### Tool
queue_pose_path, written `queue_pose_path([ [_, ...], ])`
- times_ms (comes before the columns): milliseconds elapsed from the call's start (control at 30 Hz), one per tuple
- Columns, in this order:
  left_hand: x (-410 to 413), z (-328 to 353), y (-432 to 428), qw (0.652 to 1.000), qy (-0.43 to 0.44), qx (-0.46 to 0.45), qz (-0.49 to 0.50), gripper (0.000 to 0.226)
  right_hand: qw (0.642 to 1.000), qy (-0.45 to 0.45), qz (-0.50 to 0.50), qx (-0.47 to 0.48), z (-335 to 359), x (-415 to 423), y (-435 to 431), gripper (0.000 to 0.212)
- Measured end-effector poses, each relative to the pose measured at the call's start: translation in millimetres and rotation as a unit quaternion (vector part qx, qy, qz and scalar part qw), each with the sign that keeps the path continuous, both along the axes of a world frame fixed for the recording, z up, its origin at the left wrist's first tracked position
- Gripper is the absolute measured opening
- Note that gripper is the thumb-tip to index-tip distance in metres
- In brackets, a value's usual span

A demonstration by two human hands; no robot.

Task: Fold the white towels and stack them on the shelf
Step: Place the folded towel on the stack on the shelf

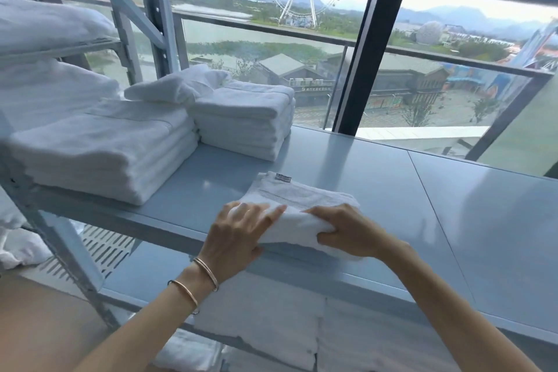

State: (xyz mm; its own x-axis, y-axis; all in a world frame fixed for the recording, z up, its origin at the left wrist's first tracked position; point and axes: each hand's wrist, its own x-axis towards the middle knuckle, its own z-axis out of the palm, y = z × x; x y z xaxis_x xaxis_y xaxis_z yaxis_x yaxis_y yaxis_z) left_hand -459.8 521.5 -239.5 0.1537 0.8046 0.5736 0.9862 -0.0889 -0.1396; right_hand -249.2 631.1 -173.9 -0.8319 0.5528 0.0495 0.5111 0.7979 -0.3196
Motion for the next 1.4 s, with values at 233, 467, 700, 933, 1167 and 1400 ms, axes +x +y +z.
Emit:
queue_pose_path([
  [233,-41,74,32,0.998,0.009,0.013,0.06,0.046,0.991,-0.065,0.023,0.116,59,-48,5,0.065],
  [467,-78,103,72,0.997,0.07,0.019,0.03,0.032,0.974,-0.126,-0.004,0.19,50,-81,29,0.088],
  [700,-105,94,86,0.997,0.071,-0.032,0.007,0.05,0.939,-0.032,0.012,0.342,61,-98,85,0.048],
  [933,-144,112,104,0.994,0.099,-0.038,0.023,0.08,0.954,-0.042,0.005,0.296,87,-117,89,0.052],
  [1167,-192,203,126,0.988,0.063,-0.141,0.03,0.051,0.961,-0.047,-0.06,0.265,153,-152,83,0.049],
  [1400,-227,238,160,0.993,0.049,-0.108,-0.014,0.044,0.96,0.012,-0.118,0.253,174,-178,103,0.042],
])
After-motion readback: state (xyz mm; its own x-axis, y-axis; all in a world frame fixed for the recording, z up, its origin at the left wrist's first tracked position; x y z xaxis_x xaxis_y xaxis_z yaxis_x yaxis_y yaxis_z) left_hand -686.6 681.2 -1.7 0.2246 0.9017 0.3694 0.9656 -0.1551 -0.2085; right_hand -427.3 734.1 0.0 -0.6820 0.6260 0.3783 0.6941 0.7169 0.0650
